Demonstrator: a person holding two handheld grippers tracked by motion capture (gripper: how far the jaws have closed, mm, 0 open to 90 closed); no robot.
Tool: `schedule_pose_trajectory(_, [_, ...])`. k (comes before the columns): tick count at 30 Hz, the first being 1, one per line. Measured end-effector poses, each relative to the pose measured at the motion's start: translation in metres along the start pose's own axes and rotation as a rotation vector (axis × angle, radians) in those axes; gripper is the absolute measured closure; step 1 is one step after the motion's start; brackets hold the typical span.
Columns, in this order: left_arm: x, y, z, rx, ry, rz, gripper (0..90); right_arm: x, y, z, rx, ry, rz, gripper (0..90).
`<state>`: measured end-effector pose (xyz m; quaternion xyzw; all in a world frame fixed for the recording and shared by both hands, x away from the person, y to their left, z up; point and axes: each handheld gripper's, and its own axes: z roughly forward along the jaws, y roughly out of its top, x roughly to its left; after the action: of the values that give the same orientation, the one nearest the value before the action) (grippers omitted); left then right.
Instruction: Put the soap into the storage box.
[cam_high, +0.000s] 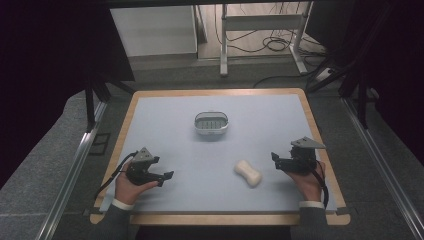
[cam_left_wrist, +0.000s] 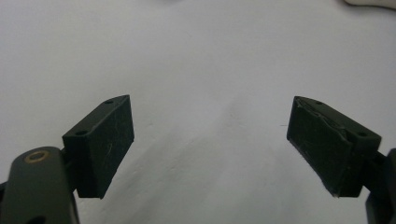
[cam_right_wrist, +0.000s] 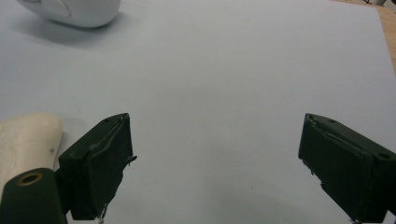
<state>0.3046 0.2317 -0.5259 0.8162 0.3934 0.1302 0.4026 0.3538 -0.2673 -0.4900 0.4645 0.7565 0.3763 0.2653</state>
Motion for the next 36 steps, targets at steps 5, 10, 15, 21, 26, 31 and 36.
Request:
schedule_pose_trajectory(5, [0.001,0.000,-0.004,-0.011,0.001,-0.003,15.2,-0.003,0.001,-0.001,0.009,0.008,0.016,9.4])
schedule_pose_trajectory(10, [0.003,0.002,-0.001,-0.021,-0.013,-0.014,14.6,-0.004,-0.001,-0.004,0.004,0.033,-0.020,10.3])
schedule_pose_trajectory(15, [0.003,0.002,0.003,-0.009,-0.026,-0.010,14.5,-0.007,-0.001,-0.005,0.007,0.035,-0.019,10.3])
schedule_pose_trajectory(21, [0.003,0.001,0.004,-0.011,-0.035,-0.007,14.1,-0.009,0.001,-0.009,0.000,0.049,-0.016,12.9])
schedule_pose_trajectory(26, [0.003,0.001,0.006,-0.009,-0.040,-0.006,13.9,-0.008,0.005,-0.015,-0.008,0.062,-0.041,13.9])
schedule_pose_trajectory(31, [0.002,0.001,0.007,-0.003,-0.040,-0.001,13.8,-0.005,0.009,-0.019,-0.009,0.071,-0.048,14.5])
schedule_pose_trajectory(36, [0.002,0.002,0.007,0.000,-0.041,0.003,13.9,0.000,0.013,-0.022,-0.004,0.083,-0.067,16.4])
